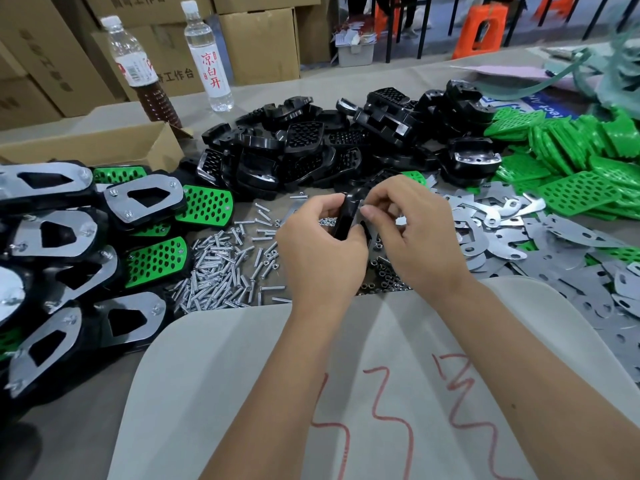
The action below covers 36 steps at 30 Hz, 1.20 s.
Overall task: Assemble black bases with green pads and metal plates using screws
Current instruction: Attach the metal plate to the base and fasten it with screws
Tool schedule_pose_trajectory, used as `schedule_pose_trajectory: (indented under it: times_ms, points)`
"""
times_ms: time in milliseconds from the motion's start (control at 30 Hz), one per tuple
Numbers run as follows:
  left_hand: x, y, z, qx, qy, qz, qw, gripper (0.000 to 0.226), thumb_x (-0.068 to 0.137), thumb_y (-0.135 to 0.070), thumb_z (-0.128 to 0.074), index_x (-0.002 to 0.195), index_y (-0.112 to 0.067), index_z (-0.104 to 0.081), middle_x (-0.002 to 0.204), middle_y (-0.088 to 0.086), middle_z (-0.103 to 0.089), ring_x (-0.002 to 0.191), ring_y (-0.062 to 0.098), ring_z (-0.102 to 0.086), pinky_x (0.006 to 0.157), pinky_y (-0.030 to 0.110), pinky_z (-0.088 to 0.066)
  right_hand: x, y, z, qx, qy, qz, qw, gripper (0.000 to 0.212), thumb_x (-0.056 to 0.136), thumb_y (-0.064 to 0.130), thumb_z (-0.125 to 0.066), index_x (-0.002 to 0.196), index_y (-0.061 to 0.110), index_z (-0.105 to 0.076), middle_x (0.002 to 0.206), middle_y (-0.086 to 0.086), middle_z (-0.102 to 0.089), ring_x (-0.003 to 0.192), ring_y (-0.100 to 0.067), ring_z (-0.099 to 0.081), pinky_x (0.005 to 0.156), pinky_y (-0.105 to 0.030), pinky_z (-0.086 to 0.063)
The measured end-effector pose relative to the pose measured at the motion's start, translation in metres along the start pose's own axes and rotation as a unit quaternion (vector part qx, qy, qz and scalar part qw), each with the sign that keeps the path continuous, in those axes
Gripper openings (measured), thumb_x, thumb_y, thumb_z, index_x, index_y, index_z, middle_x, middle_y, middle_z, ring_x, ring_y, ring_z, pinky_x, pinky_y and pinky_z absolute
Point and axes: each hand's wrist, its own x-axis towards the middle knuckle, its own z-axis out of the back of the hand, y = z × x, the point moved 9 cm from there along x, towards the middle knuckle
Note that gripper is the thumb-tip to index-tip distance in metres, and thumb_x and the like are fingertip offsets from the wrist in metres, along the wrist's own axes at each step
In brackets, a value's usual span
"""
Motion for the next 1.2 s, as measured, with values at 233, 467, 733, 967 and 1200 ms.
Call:
schedule_pose_trajectory:
  times_ms: [233, 467, 733, 967, 1200]
  points:
    - [-0.005, -0.004, 0.000, 0.017, -0.007, -0.003, 1.000, 0.030, 0.082, -0.016, -0.080, 0.110, -0.026, -0.076, 0.100, -0.015, -0.074, 0.096, 0.009, -0.071, 0.085, 0.039, -0.060, 0.001, 0.003, -0.007, -0.063, 0.009, -0.016, 0.998, 0.032, 0.107, 0.018, -0.053, 0.076, 0.013, -0.045, 0.076, 0.003, -0.044, 0.069, -0.020, -0.040, 0.062, -0.036, -0.035]
    - [-0.003, -0.001, 0.002, -0.006, -0.009, 0.005, 1.000, 0.027, 0.082, -0.014, -0.080, 0.108, -0.022, -0.078, 0.098, -0.012, -0.075, 0.097, 0.009, -0.072, 0.086, 0.038, -0.061, -0.003, 0.002, -0.007, -0.064, 0.024, -0.025, 0.997, 0.022, 0.106, 0.021, -0.052, 0.086, 0.012, -0.051, 0.088, 0.001, -0.049, 0.077, -0.017, -0.043, 0.068, -0.040, -0.041]
    - [-0.004, -0.003, 0.002, 0.002, -0.022, -0.003, 1.000, 0.027, 0.082, -0.015, -0.080, 0.108, -0.022, -0.078, 0.099, -0.013, -0.076, 0.097, 0.008, -0.071, 0.088, 0.038, -0.059, -0.001, 0.000, -0.009, -0.081, -0.003, -0.041, 0.996, 0.033, 0.107, 0.034, -0.047, 0.079, 0.017, -0.043, 0.085, 0.002, -0.043, 0.071, -0.020, -0.041, 0.060, -0.040, -0.039]
    - [-0.003, -0.002, 0.002, -0.003, -0.025, -0.002, 1.000, 0.025, 0.082, -0.016, -0.080, 0.106, -0.022, -0.078, 0.096, -0.013, -0.076, 0.093, 0.007, -0.072, 0.086, 0.037, -0.060, 0.000, -0.001, -0.010, -0.090, -0.014, -0.053, 0.994, 0.039, 0.107, 0.037, -0.045, 0.076, 0.014, -0.046, 0.086, 0.000, -0.043, 0.071, -0.021, -0.042, 0.058, -0.044, -0.041]
    - [-0.003, 0.000, 0.002, -0.006, -0.020, 0.011, 1.000, 0.026, 0.083, -0.018, -0.081, 0.108, -0.023, -0.078, 0.097, -0.013, -0.076, 0.094, 0.009, -0.072, 0.086, 0.038, -0.060, -0.002, -0.003, -0.012, -0.095, -0.010, -0.049, 0.994, 0.033, 0.107, 0.033, -0.046, 0.080, 0.013, -0.047, 0.091, 0.000, -0.043, 0.073, -0.020, -0.043, 0.058, -0.039, -0.040]
